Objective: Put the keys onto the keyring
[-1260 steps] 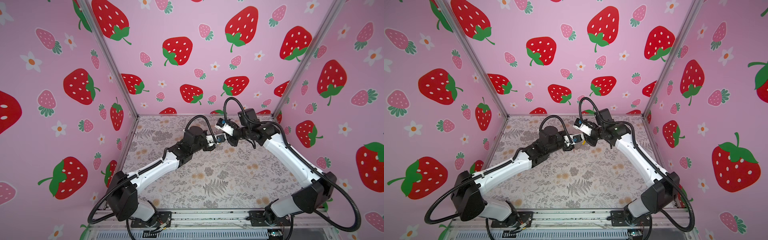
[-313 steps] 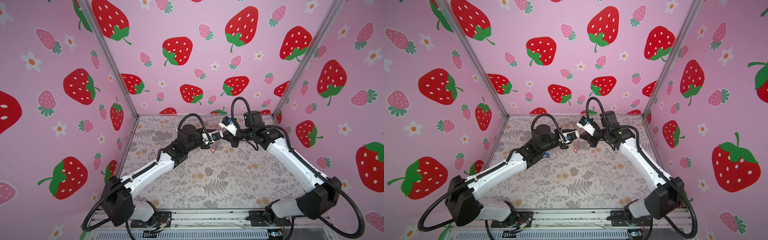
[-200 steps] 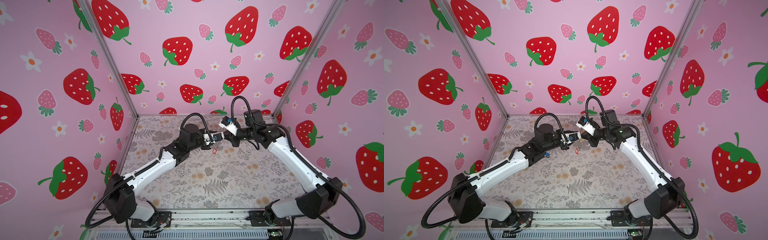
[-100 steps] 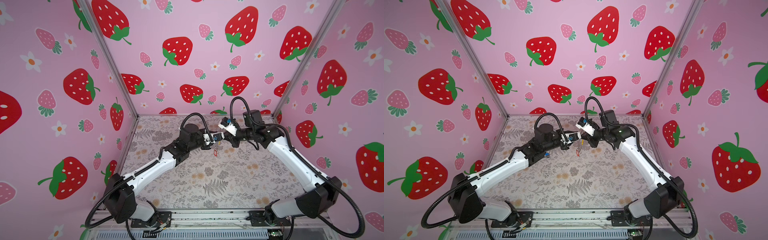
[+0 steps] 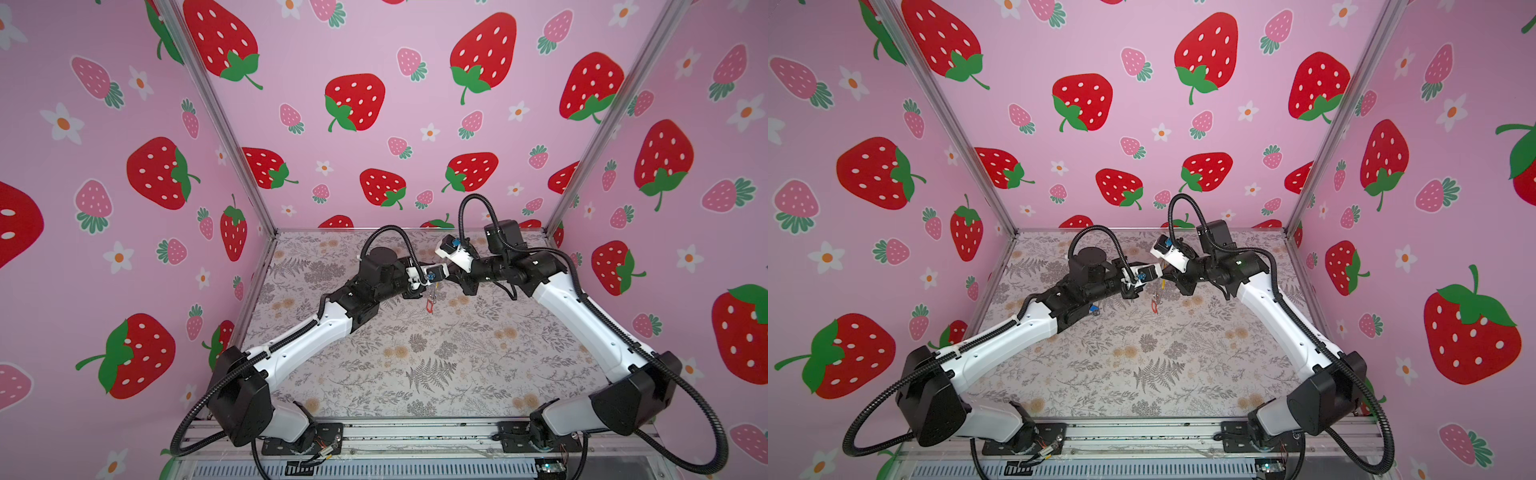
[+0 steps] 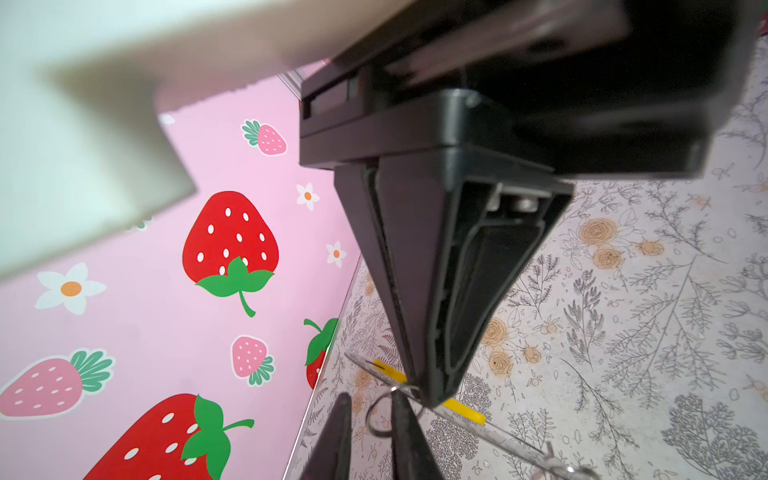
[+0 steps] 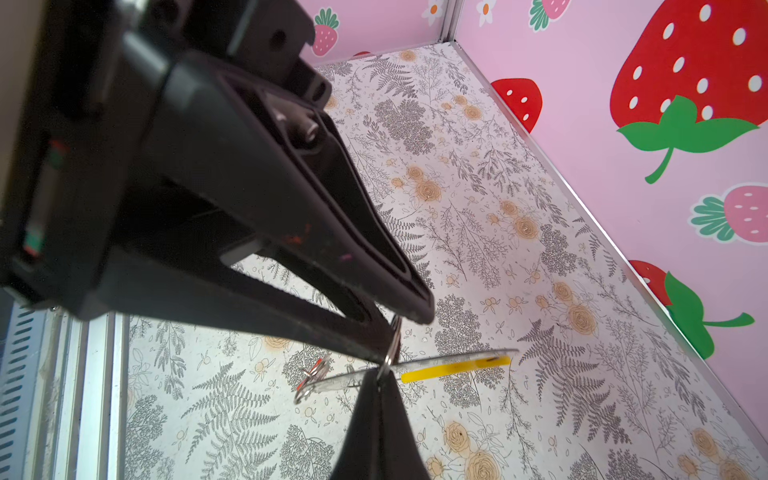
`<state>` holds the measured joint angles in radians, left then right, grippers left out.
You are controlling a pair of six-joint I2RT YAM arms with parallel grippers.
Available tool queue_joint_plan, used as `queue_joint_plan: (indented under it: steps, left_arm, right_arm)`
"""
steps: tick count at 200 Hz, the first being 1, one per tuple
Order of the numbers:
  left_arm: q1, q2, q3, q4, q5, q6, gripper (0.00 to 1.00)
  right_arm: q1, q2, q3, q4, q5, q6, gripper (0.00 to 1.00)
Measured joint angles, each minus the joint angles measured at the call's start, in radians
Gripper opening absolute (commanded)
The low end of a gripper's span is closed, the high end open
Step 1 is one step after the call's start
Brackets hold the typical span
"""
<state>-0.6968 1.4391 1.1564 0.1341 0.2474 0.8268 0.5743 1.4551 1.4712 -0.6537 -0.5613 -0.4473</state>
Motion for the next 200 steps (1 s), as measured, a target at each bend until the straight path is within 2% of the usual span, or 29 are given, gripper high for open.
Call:
queue_joint_plan:
  steps: [31, 74, 87, 91, 104, 155, 169, 180, 200]
  left_arm:
    - [-0.001, 0.008, 0.002, 0.000, 0.004, 0.004, 0.20]
    - [-0.004, 0.009, 0.002, -0.001, 0.005, 0.014, 0.08]
    - [-0.003, 0.009, 0.002, -0.004, 0.005, 0.015, 0.07]
    - [-0.004, 0.009, 0.002, -0.005, 0.006, 0.015, 0.02]
    - [-0.004, 0.009, 0.002, -0.006, 0.007, 0.015, 0.00]
    - [-0.004, 0.009, 0.004, -0.011, 0.008, 0.010, 0.00]
    - [-0.004, 0.009, 0.004, -0.011, 0.008, 0.006, 0.00]
    - [-0.004, 0.009, 0.005, -0.011, 0.016, 0.005, 0.00]
    - [-0.005, 0.009, 0.005, -0.015, 0.033, -0.001, 0.00]
  right_arm:
    - [0.000, 0.001, 0.000, -0.002, 0.002, 0.000, 0.00]
    - [0.000, 0.001, 0.002, -0.006, 0.004, -0.003, 0.00]
    - [-0.002, 0.001, 0.002, -0.006, 0.018, -0.005, 0.00]
    - [-0.002, 0.001, 0.002, -0.006, 0.021, -0.006, 0.00]
    - [-0.003, 0.001, 0.002, -0.005, 0.029, -0.011, 0.00]
    - [-0.003, 0.000, 0.000, 0.006, 0.046, -0.023, 0.00]
    - [-0.003, -0.005, -0.009, 0.020, 0.055, -0.023, 0.06]
    - [-0.002, -0.016, -0.023, 0.038, 0.065, -0.019, 0.17]
    - [0.000, -0.050, -0.055, 0.089, 0.081, -0.016, 0.26]
